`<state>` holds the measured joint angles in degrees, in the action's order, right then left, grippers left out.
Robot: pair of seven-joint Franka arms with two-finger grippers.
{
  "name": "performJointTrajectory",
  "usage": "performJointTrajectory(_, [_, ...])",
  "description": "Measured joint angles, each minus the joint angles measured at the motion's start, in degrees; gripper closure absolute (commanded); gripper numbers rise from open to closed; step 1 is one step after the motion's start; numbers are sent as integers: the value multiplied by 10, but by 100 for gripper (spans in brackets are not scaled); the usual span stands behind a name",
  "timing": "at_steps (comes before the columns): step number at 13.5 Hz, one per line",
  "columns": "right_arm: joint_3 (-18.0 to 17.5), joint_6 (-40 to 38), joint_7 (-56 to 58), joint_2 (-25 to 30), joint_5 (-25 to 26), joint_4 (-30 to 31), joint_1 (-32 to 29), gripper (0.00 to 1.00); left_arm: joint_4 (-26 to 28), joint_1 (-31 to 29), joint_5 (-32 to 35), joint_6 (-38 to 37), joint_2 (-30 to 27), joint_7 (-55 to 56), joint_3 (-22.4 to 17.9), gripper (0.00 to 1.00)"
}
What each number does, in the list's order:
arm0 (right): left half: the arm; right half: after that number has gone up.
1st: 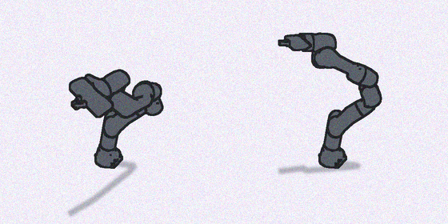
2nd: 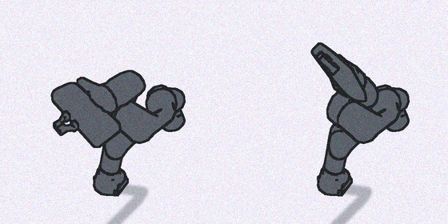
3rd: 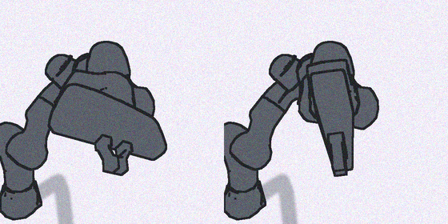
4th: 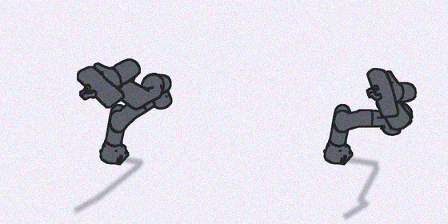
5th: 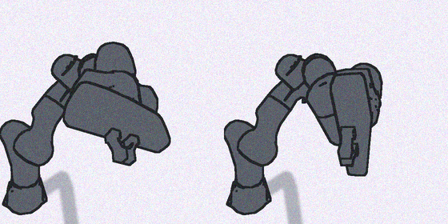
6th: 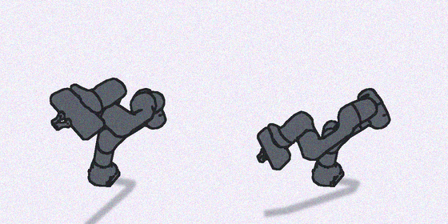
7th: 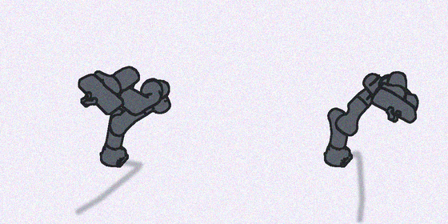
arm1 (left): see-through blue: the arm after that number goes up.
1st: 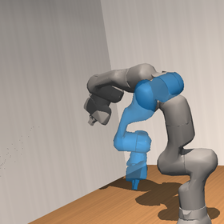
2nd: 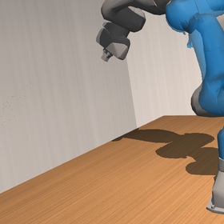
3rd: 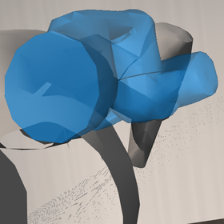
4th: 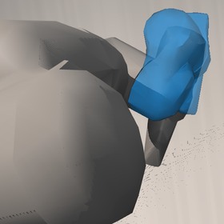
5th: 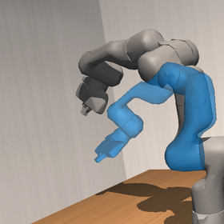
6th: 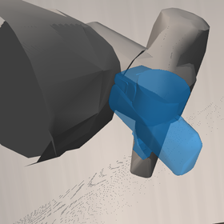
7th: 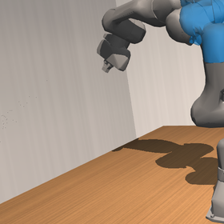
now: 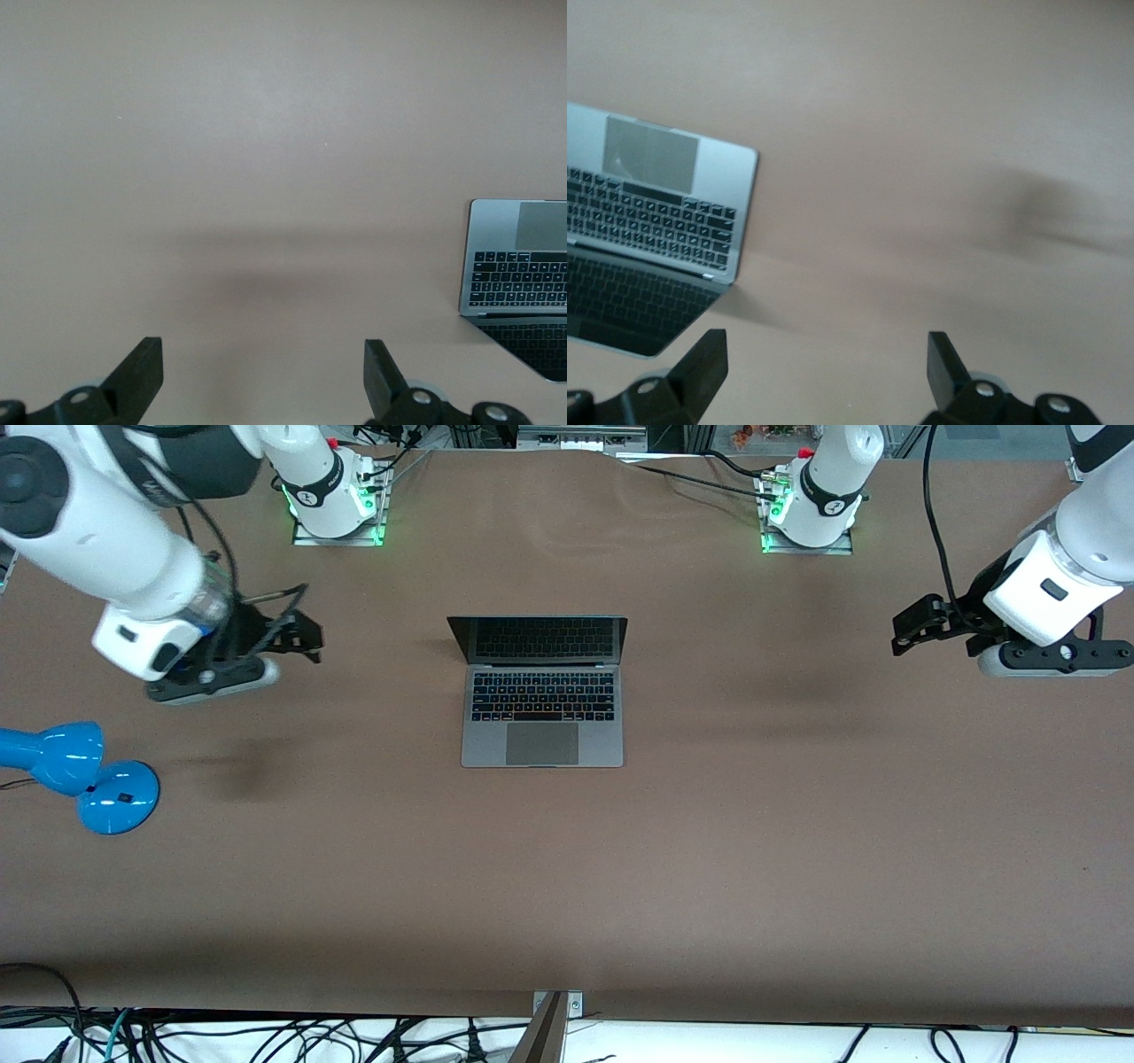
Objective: Close laptop with both arms from behind
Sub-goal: 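Raise both grippers from rest and move them toward the laptop screen, then lower both grippers behind the laptop screen's back edge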
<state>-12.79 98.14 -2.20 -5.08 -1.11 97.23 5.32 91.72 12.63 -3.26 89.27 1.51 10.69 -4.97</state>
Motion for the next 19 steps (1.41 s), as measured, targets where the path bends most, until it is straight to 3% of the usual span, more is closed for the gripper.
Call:
performJointTrajectory(4, [-71,16,-3,-17,0,8,3,1,25,4,-22,8,10,102,76,0])
performJointTrajectory(7, [-94,30,-49,-29,-1,16,20,18,32,6,-56,39,41,175,117,0])
performJointTrajectory(8, [-96,33,-85,-34,-1,17,33,34,32,6,-58,46,50,200,130,0])
performJointTrajectory(9, [-97,34,-125,-39,-1,17,48,57,32,7,-59,53,59,229,148,0])
performJointTrajectory(10, [-98,34,-158,-44,-9,18,62,68,32,7,-59,62,68,260,168,0])
performJointTrajectory(13, [-99,26,-189,-53,-95,37,71,95,33,10,-86,86,96,360,229,29])
performJointTrajectory(14, [-98,23,-190,-56,-110,44,71,100,33,11,-110,90,103,384,242,47])
performJointTrajectory(15, [-97,20,-190,-58,-118,48,70,100,33,11,-126,91,110,398,253,90])
performJointTrajectory(16, [-97,13,-190,-60,-124,50,70,100,33,11,-133,91,115,410,266,100])
performJointTrajectory(19, [-96,-21,-191,-65,-134,52,69,100,46,12,-181,90,128,445,297,100])
